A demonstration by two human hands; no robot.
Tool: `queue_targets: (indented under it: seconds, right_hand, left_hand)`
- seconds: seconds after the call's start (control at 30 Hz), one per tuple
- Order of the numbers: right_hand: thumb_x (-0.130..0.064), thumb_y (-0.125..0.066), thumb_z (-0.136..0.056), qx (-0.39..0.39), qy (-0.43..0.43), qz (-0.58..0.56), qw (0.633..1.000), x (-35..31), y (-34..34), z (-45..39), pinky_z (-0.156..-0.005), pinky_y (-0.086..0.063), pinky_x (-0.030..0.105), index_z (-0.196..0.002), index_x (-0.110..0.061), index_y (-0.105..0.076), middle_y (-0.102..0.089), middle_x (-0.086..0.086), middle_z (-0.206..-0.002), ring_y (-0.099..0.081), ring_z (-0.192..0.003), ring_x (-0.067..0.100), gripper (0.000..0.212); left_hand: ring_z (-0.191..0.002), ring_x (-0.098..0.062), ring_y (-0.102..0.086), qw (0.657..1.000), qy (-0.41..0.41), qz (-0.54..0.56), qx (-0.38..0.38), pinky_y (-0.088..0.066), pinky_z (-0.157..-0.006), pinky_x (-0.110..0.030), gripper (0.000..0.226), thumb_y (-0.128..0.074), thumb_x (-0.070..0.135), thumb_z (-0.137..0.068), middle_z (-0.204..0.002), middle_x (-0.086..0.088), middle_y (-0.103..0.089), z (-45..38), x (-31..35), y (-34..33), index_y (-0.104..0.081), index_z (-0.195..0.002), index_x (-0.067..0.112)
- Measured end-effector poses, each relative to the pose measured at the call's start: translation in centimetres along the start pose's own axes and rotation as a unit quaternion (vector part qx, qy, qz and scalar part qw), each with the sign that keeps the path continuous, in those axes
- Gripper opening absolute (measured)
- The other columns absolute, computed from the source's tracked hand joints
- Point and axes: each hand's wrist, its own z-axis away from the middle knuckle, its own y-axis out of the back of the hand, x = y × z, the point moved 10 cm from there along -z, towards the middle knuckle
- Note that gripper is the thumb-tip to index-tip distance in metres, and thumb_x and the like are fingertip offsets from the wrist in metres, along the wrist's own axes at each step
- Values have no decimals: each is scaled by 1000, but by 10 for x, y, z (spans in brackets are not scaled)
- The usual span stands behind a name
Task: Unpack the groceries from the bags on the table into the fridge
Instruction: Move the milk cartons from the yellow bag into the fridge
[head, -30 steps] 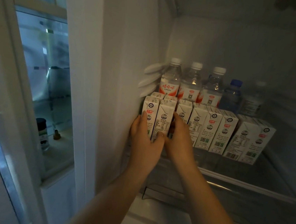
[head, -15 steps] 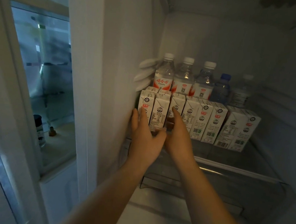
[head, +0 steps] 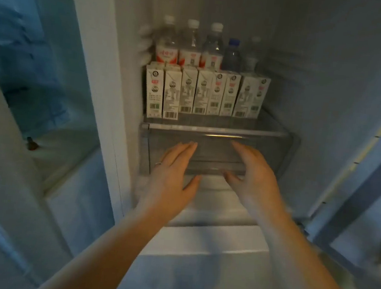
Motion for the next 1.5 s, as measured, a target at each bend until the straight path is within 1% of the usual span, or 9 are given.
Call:
queue_targets:
  seconds: [0.17,0.33,0.43,0.57,0.73,0.9,1.2,1.4,1.5]
  right_hand:
    - [-28,-69,-82,-36,-107,52,992,25,18,112,-95,-23,12,-137,-25,-43,-47,-3,-137,-42,-125,13,61]
    - [-29,-69,-82,-55,-212,76,973,50,44,226,-95,-26,14,-137,-26,-42,-45,-6,-136,-41,-124,10,61]
    - [-28,-69,-82,-46,-259,87,961,61,68,290,-93,-30,16,-136,-27,-44,-46,-7,-135,-43,-121,10,60]
    - [-27,-68,-84,-25,-330,109,937,81,103,369,-94,-26,15,-136,-26,-45,-46,-7,-137,-41,-126,10,57]
    - [-29,-70,-82,15,-409,149,900,110,160,461,-99,-32,24,-135,-23,-47,-48,-1,-137,-44,-126,17,58]
    - [-26,-70,-81,56,-482,150,861,148,231,564,-101,-35,30,-134,-20,-48,-49,4,-137,-45,-125,21,58]
    - [-25,-69,-83,72,-551,148,818,218,377,728,-101,-29,25,-135,-19,-47,-48,3,-137,-42,-127,18,57]
    - [-26,-69,-83,70,-563,152,810,276,451,776,-102,-25,20,-135,-18,-47,-47,3,-138,-41,-128,18,57]
    - [-27,-68,-83,61,-561,149,812,314,472,785,-103,-26,22,-135,-20,-46,-46,2,-139,-39,-130,17,57]
  left_hand:
    - [-135,-15,-31,995,-56,-24,-84,-28,-110,-32,57,-61,30,-88,-146,3,-38,79,16,-38,-39,-141,21]
    - [-135,-22,-34,979,-95,3,-181,-28,-110,-37,56,-63,27,-87,-145,-3,-41,156,45,-87,-43,-138,16]
    - [-133,-23,-36,963,-125,25,-236,-30,-107,-39,55,-59,31,-86,-143,-4,-43,197,74,-116,-45,-137,16]
    - [-131,-24,-39,942,-171,43,-287,-33,-105,-41,54,-59,31,-85,-141,-4,-45,239,122,-153,-47,-135,15]
    - [-133,-21,-33,896,-239,69,-368,-32,-109,-42,56,-64,27,-86,-143,-1,-41,294,203,-207,-43,-138,18]
    - [-131,-23,-38,840,-331,85,-422,-30,-108,-37,55,-64,26,-86,-140,-4,-46,361,309,-268,-45,-136,13]
    - [-133,-19,-35,778,-402,84,-475,-27,-108,-36,55,-58,32,-90,-145,1,-39,479,507,-378,-39,-140,20]
    - [-131,-22,-38,753,-401,92,-514,-31,-108,-36,54,-61,28,-89,-143,-3,-43,517,582,-442,-42,-139,17]
    - [-130,-22,-39,755,-390,95,-519,-30,-108,-36,54,-61,26,-89,-142,-5,-44,515,614,-477,-43,-138,15]
